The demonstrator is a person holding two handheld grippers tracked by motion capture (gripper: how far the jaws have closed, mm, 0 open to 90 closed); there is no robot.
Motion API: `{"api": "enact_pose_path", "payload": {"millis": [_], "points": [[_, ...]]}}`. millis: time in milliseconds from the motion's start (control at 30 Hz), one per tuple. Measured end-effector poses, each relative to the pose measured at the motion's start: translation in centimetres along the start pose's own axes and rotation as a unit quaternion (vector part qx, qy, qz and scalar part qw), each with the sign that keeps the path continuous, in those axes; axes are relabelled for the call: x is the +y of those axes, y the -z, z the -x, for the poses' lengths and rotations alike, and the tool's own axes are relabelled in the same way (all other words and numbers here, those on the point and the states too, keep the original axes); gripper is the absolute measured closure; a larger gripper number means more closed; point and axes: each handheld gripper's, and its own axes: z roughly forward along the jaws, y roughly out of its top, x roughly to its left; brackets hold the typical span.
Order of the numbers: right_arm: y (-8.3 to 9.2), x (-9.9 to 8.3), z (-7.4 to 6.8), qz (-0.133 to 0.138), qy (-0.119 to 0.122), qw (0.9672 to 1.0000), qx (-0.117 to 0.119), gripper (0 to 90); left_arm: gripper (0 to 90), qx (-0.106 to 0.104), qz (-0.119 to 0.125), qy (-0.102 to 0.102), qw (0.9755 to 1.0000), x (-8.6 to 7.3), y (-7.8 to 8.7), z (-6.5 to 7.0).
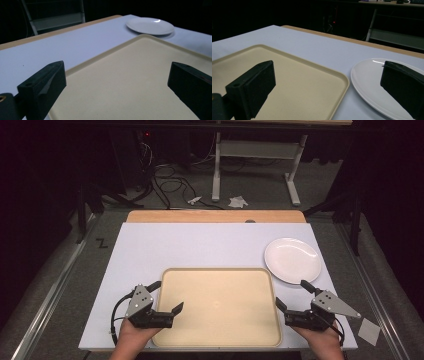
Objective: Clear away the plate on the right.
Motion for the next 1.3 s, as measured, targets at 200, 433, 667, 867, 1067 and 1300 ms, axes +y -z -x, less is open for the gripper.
{"api": "enact_pose_path", "payload": {"millis": [200, 433, 667, 867, 1067, 1300], "points": [[-1.6, 1.3, 0.5, -0.009, -0.003, 0.9999, 0.007, 0.5, 4.3, 0.012, 0.007, 0.012, 0.9998, -0.1, 0.5, -0.8], [-4.8, 2.2, 1.7, -0.044, -0.002, 0.9990, 0.007, 0.7, 3.4, 0.026, 0.009, 0.012, 0.9995, 0.0, 1.0, -1.4], [-6.5, 1.7, 3.0, -0.073, -0.019, 0.9968, -0.027, 0.6, 3.3, 0.031, 0.009, 0.023, 0.9992, -0.3, 1.1, -1.9], [-6.0, 1.0, 4.2, -0.061, -0.052, 0.9963, -0.031, 0.6, 2.7, 0.023, 0.012, 0.028, 0.9993, -0.4, 0.9, -1.9], [-5.4, 0.3, 5.4, -0.067, -0.089, 0.9931, -0.036, 0.5, 2.6, 0.005, 0.004, 0.021, 0.9998, -0.6, 0.4, -1.6], [-4.5, -0.5, 6.8, -0.058, -0.155, 0.9859, -0.027, 0.7, 2.4, -0.009, -0.002, 0.004, 0.9999, -0.6, 0.1, -0.9]]}}
